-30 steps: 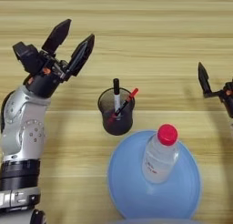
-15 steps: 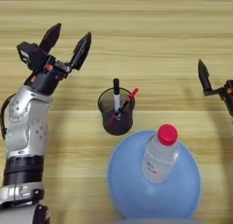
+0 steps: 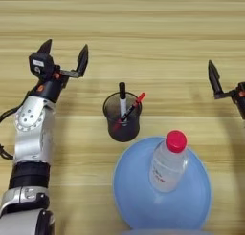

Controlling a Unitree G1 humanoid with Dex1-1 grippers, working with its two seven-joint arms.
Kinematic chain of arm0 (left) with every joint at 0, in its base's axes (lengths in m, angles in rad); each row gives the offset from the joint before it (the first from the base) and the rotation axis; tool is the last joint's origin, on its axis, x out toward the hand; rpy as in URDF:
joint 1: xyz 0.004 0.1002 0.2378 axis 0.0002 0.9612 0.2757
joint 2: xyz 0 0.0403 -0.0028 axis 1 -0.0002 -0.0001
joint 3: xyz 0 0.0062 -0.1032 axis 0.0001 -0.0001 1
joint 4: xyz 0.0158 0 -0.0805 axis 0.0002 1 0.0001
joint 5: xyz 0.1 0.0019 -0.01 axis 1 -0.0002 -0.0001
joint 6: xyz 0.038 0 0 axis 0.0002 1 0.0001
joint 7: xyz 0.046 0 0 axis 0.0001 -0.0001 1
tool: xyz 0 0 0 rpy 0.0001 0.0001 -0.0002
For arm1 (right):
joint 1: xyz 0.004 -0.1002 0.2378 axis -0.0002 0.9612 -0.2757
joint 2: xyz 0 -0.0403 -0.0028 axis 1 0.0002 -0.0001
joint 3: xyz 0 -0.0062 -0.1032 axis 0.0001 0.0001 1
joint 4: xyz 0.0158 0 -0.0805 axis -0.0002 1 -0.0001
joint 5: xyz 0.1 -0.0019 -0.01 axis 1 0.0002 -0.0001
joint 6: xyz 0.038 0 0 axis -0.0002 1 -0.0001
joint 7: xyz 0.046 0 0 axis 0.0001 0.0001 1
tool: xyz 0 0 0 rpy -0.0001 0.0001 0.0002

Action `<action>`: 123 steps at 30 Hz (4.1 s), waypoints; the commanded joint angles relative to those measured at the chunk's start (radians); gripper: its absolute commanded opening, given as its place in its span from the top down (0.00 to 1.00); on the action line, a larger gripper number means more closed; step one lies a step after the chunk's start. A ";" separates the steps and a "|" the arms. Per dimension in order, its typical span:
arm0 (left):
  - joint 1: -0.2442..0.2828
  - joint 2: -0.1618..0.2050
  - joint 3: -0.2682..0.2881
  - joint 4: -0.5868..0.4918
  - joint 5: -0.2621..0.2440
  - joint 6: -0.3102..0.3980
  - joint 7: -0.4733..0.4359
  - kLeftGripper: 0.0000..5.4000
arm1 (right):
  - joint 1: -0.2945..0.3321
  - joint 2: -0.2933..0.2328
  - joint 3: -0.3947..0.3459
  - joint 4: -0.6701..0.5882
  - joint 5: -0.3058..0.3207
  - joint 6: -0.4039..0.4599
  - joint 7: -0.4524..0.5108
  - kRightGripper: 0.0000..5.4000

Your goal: Move the objects on the table

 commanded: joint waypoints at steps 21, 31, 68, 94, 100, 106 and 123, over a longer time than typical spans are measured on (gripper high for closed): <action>-0.063 0.017 -0.013 0.292 0.089 -0.122 0.107 0.00 | 0.152 -0.333 0.053 -0.724 0.542 0.542 0.482 0.00; -0.060 0.015 -0.026 0.324 0.101 -0.158 0.120 0.00 | 0.162 -0.487 0.083 -0.810 0.613 0.756 0.650 0.00; -0.070 0.027 -0.030 0.348 0.093 -0.175 0.123 0.00 | 0.041 -0.520 0.342 -0.771 0.347 0.850 0.820 0.40; -0.079 0.030 -0.034 0.343 0.088 -0.185 0.114 0.00 | -0.039 -0.492 0.236 -0.779 0.478 0.906 0.803 0.65; -0.077 0.027 -0.039 0.316 0.073 -0.206 0.076 0.00 | -0.143 -0.480 0.136 -0.768 0.604 1.019 0.694 0.65; -0.075 0.025 -0.041 0.284 0.065 -0.222 0.046 0.00 | -0.212 -0.487 0.082 -0.744 0.649 1.107 0.595 0.65; -0.051 0.099 -0.057 -0.124 -0.206 -0.104 -0.269 0.00 | -0.308 -0.487 0.096 -0.672 0.560 1.144 0.512 0.65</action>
